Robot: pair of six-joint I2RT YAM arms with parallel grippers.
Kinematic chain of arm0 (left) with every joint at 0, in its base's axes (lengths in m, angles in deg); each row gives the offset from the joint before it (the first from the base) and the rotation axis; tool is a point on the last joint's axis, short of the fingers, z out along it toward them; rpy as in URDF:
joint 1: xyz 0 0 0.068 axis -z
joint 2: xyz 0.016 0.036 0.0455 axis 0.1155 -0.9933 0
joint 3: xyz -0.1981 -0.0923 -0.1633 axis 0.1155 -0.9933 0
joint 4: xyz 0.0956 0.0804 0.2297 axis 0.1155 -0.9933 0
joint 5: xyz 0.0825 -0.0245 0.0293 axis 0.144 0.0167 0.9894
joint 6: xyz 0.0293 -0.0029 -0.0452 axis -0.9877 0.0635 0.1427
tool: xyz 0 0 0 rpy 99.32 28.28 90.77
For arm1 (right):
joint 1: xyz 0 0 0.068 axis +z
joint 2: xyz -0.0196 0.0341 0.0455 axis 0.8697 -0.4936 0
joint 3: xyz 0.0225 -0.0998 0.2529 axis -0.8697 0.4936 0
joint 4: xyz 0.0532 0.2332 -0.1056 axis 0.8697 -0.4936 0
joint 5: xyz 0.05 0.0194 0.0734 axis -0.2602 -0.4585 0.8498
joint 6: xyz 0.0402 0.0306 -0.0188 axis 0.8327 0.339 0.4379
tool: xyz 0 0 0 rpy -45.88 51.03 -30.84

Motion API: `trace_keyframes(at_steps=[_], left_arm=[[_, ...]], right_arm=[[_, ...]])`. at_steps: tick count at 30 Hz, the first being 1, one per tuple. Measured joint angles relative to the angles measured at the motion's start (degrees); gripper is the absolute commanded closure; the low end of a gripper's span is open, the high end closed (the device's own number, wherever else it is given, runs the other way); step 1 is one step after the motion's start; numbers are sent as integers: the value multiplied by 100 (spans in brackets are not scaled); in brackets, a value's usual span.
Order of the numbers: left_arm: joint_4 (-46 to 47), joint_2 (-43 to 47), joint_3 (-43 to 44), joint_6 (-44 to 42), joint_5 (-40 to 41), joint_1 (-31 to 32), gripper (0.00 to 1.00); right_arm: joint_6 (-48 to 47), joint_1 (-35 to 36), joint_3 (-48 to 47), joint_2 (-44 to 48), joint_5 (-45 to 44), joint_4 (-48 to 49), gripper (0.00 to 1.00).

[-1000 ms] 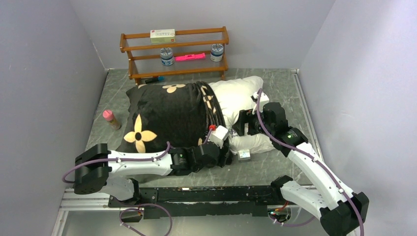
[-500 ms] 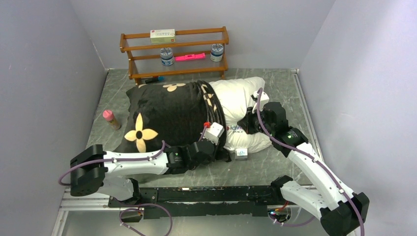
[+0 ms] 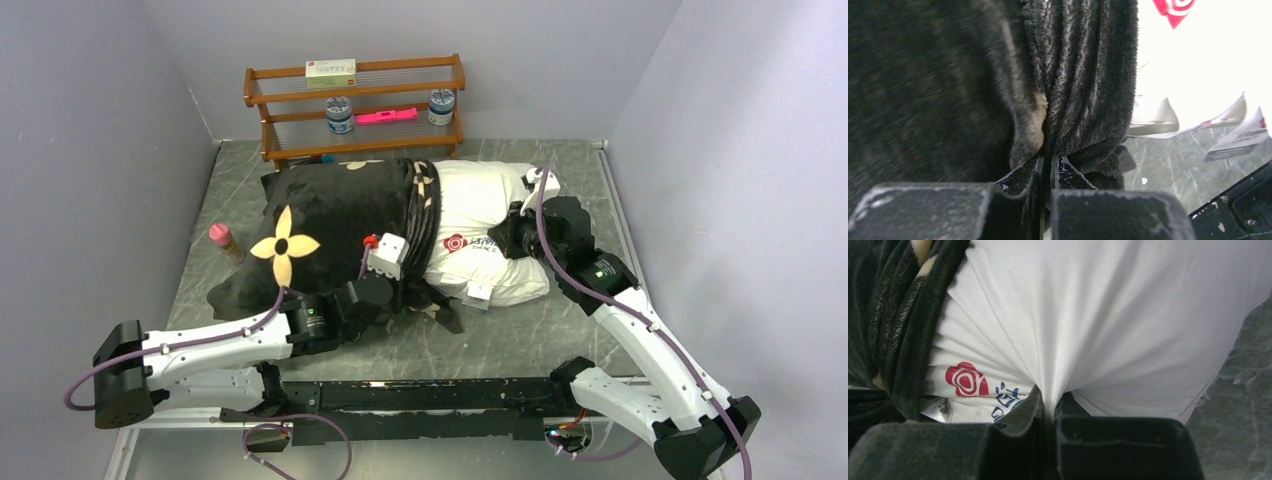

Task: Remove the pillowcase from the pillow
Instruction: Remove the pillow from the pillowcase.

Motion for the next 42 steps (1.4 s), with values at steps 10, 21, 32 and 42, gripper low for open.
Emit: trace_keyframes(at_steps=[10,21,32,42], left_arm=[[-319,442,-125,144,50,-302,95],[-981,1016,-46,304,568,-435,95],[-1298,1279,-20,431,844,-490,95],[-986,1051,-273,544,339,-717,95]], right_arm=[[107,7,-280,129,-476,-376,100],[105,17,-575,538,-1287,-911,100],[59,17,-874,752,-1517,-1384,100],[94,-26,-855,914,-1281,-1781,100]])
